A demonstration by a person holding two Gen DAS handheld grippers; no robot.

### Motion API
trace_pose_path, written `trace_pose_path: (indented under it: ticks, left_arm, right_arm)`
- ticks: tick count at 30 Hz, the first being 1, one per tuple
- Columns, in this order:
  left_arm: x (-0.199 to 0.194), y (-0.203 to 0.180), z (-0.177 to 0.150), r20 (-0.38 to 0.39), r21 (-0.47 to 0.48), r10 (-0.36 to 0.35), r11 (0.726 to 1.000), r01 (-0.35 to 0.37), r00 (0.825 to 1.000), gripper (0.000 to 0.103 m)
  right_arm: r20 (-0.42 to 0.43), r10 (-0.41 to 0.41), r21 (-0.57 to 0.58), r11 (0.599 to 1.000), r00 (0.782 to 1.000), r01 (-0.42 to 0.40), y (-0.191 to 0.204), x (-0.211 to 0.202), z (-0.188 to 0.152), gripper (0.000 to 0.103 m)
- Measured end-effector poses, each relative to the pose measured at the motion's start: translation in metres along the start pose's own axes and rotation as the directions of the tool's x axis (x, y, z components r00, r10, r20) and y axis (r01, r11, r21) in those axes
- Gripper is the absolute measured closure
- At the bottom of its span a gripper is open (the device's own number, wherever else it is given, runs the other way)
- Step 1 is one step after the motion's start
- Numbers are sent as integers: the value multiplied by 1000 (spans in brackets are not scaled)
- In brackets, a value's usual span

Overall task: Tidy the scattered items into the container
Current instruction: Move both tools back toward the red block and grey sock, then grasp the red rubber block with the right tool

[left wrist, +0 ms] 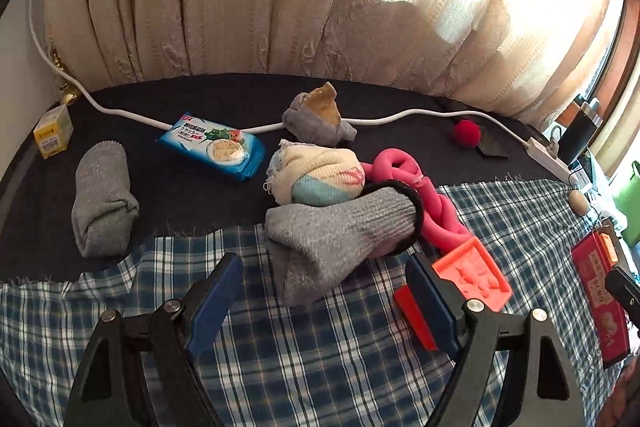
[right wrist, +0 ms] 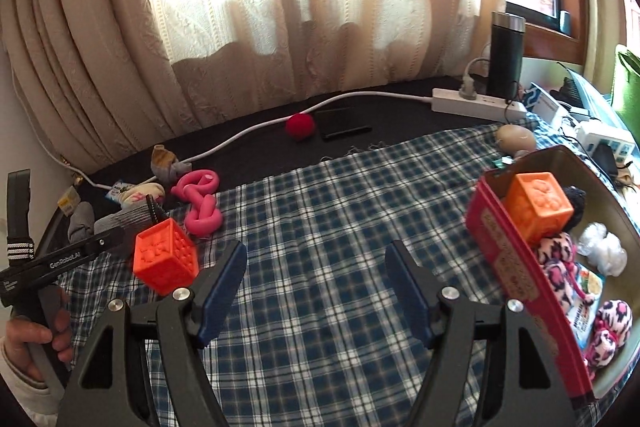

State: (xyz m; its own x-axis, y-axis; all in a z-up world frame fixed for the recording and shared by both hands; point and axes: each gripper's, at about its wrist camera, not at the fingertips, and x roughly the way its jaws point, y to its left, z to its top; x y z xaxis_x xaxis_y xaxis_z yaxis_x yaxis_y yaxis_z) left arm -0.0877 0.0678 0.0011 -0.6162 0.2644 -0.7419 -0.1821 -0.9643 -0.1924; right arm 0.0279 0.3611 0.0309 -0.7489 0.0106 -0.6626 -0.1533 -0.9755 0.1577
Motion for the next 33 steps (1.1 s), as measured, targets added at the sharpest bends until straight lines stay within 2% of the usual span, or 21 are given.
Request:
trace_pose_path:
  ticks: [2, 3, 4, 6, 9, 11, 13, 22, 33]
  left_arm:
    - [5, 1, 0, -7, 0, -1, 1000, 1, 1000, 18]
    - [8, 2, 0, -11, 0, 1, 1000, -1, 1000, 23]
    - [11, 3, 0, -20, -1, 6, 1000, -6, 1000, 41]
    - [20, 6, -1, -61, -12, 2, 1000, -2, 998, 62]
    - [19, 8, -1, -61, -20, 2, 1000, -3, 998, 71]
    - [12, 6, 0, -42, -9, 1, 1000, -1, 999, 73]
    - [4, 2, 1, -18, 6, -1, 1000, 1, 1000, 74]
    - [-31, -10, 8, 56, 25, -47, 999, 46, 997, 75]
    - [-22, 3, 10, 8, -31, -29, 999, 29, 1000, 75]
  right_arm:
    - [-11, 6, -13, 1000, 1000, -7, 5, 6, 2, 28]
    - [-17, 11, -21, 1000, 1000, -11, 9, 9, 2, 28]
    - [-23, 16, -29, 999, 1000, -17, 12, 12, 3, 28]
    - [-39, 44, -50, 998, 998, -46, 22, 19, 4, 28]
    - [-75, 138, -85, 986, 988, -144, 37, 28, 4, 28]
    - [-97, 198, -114, 971, 975, -209, 50, 33, 4, 28]
    - [-121, 222, -149, 960, 968, -238, 63, 40, 2, 28]
    - [-231, 243, -223, 929, 942, -294, 99, 73, -11, 28]
    - [-256, 273, -289, 894, 927, -343, 128, 79, -17, 24]
